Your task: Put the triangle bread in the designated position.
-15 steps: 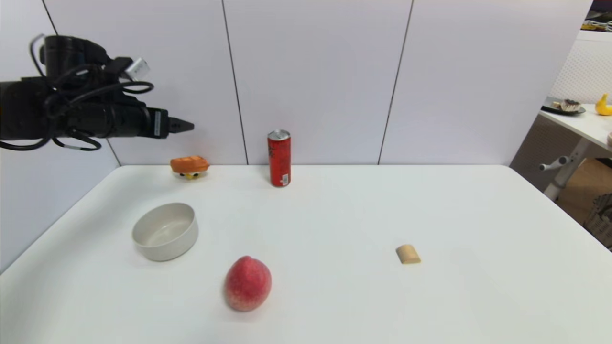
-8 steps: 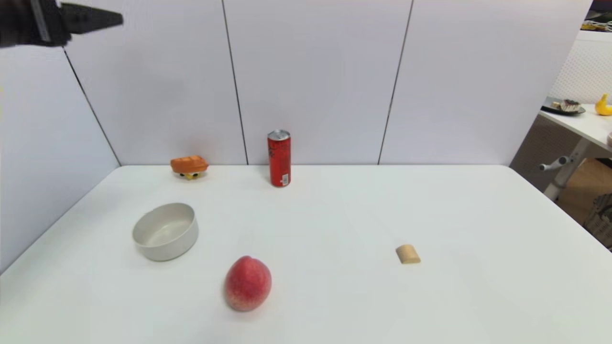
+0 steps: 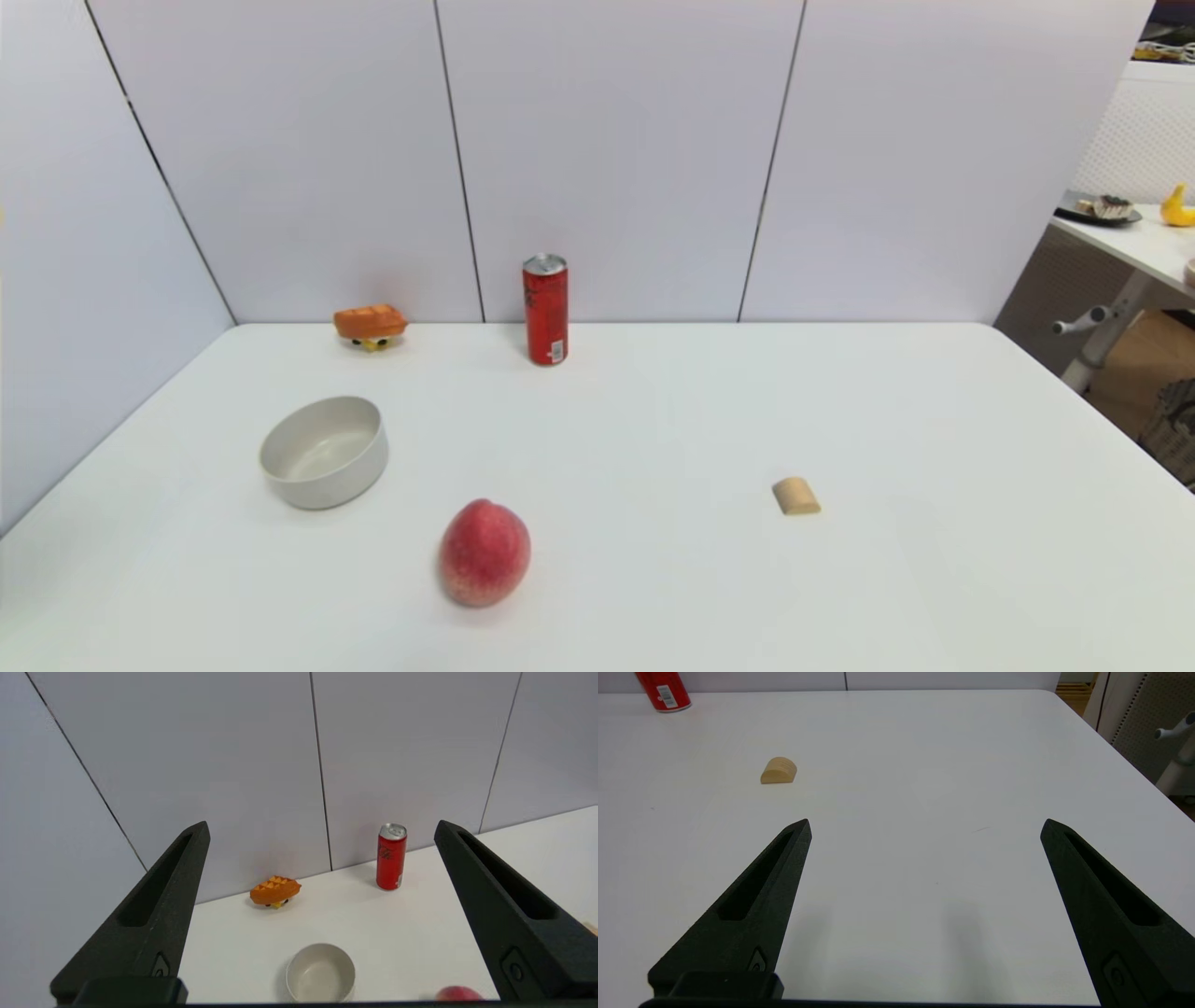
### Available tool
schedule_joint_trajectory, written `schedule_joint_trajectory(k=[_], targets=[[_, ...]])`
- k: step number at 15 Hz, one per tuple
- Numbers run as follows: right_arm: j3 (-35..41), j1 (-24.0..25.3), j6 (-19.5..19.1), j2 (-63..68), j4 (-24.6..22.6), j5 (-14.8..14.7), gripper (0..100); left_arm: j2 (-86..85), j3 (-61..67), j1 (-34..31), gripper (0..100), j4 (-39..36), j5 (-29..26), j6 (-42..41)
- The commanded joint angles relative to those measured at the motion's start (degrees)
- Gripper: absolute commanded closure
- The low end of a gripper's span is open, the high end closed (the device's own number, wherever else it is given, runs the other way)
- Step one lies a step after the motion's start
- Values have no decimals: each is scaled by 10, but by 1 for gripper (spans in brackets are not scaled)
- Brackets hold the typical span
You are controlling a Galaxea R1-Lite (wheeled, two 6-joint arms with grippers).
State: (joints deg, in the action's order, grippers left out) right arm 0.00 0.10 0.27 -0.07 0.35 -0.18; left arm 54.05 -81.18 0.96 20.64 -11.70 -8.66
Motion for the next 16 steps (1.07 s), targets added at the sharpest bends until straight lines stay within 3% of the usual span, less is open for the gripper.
schedule_joint_trajectory(k=[1,5,9,16], targets=[[1,0,-1,1,0,0,0,-162,197,-5,0,9,7,4],[1,0,-1,1,0,0,0,-296,423,-5,0,5,20,29],[0,0,1,1,0,0,0,-410,540,4,0,1,114,9],[0,1,-1,1,0,0,0,-541,732,-7,0,-72,100,-19]])
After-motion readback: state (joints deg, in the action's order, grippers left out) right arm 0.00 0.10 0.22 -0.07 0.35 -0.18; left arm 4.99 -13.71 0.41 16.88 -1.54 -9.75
